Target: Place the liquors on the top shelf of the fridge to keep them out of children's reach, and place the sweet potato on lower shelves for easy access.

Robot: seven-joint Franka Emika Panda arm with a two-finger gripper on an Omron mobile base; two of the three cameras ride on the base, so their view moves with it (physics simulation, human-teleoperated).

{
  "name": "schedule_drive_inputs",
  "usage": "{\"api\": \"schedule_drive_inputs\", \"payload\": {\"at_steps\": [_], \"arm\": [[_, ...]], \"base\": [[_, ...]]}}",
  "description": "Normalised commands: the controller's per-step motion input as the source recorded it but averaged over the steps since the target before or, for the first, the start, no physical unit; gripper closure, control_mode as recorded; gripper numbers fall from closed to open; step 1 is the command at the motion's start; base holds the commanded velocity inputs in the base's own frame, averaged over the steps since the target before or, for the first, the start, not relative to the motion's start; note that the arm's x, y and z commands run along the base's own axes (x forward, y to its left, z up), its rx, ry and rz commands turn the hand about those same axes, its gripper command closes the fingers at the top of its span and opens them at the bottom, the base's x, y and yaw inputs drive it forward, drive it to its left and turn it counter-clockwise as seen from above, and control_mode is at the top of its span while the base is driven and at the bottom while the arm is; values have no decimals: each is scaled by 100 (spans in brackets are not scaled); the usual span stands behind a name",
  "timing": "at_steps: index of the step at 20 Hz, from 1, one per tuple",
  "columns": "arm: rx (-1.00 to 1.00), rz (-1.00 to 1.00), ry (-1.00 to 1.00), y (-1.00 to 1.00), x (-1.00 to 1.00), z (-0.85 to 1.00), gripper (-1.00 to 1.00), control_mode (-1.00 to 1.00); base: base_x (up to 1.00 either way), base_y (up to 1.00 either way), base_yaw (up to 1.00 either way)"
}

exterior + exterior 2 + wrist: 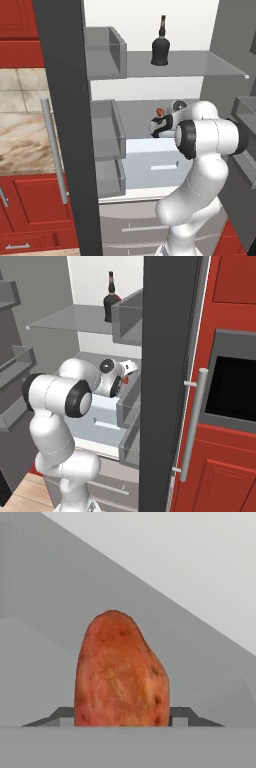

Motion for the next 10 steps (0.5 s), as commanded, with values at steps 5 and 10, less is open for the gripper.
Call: {"api": "schedule_drive_inputs", "payload": {"at_steps": [5, 10], "arm": [[0, 0, 0, -5, -18, 15, -100, -100], [0, 1, 0, -3, -55, 46, -100, -100]], "base": [[0, 0, 0], [0, 0, 0]]}}
